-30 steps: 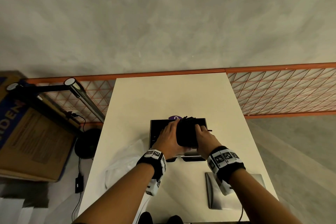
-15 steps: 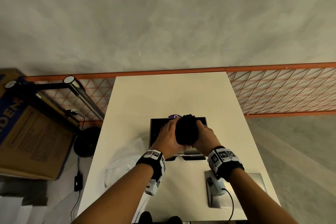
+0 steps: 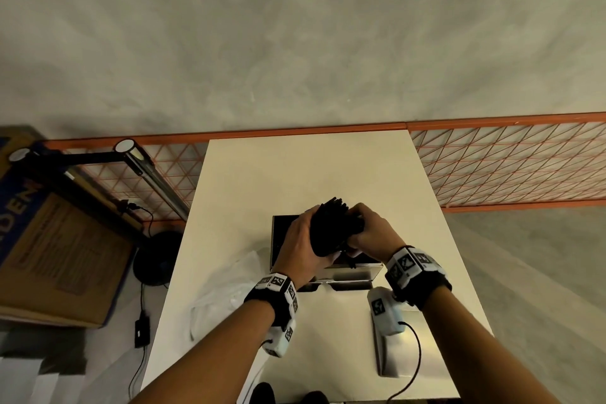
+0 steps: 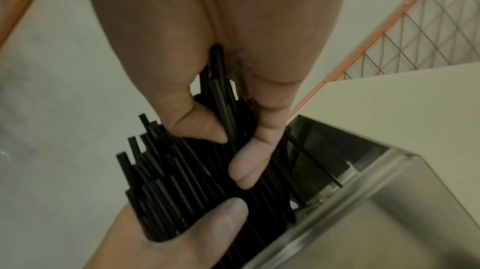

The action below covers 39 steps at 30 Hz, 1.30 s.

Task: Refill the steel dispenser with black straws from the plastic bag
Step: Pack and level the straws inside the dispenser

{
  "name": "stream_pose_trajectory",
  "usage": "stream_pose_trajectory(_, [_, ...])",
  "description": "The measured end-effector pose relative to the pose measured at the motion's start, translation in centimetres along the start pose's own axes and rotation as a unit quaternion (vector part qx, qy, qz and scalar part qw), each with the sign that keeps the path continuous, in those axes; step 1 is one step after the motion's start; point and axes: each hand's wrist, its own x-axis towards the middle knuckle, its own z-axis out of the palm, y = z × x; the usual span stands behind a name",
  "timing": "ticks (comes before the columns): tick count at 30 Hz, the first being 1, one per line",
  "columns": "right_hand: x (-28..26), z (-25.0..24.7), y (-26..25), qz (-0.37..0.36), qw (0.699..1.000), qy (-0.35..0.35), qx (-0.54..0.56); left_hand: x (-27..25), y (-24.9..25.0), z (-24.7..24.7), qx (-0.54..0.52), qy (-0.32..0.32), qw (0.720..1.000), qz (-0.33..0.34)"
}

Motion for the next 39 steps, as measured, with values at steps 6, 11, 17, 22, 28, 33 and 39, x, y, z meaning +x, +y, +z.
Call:
stream_pose_trajectory(6, [-0.2, 1.3, 1.1, 0.026, 0.999, 0.016, 0.026, 0.7, 0.4, 0.2, 0.056, -0.038, 0.997, 0.029])
stream_pose_trajectory(11, [-0.7, 2.7, 1.0, 0.025, 0.994, 0.010, 0.104, 0.6, 0.1, 0.3, 0.071, -0.030, 0.997, 0.029])
stream_pose_trajectory(17, [-0.7, 4.1, 2.0, 0.038, 0.984, 0.049, 0.165, 0.3, 0.1, 0.4, 0.049, -0.012, 0.999, -0.007])
stream_pose_trajectory(22, [-1.2, 3.3, 1.3, 0.006, 0.995, 0.039, 0.091, 0.3, 0.0, 0.3, 0.052, -0.002, 0.999, -0.012])
stream_pose_trajectory(28, [-2.4, 0.7, 2.5, -0.038, 0.991, 0.120, -0.044, 0.7, 0.5, 0.3, 0.059, -0.014, 0.998, -0.034])
stream_pose_trajectory(33, [-2.6, -0.6, 4.8, 0.010, 0.980, 0.190, -0.062, 0.9, 0.2, 0.6, 0.072, -0.014, 0.997, -0.019])
stream_pose_trajectory(39, [-3.5, 1.1, 3.9, 0.015, 0.985, 0.099, -0.138, 1.1, -0.4, 0.7, 0.084, -0.035, 0.996, 0.005])
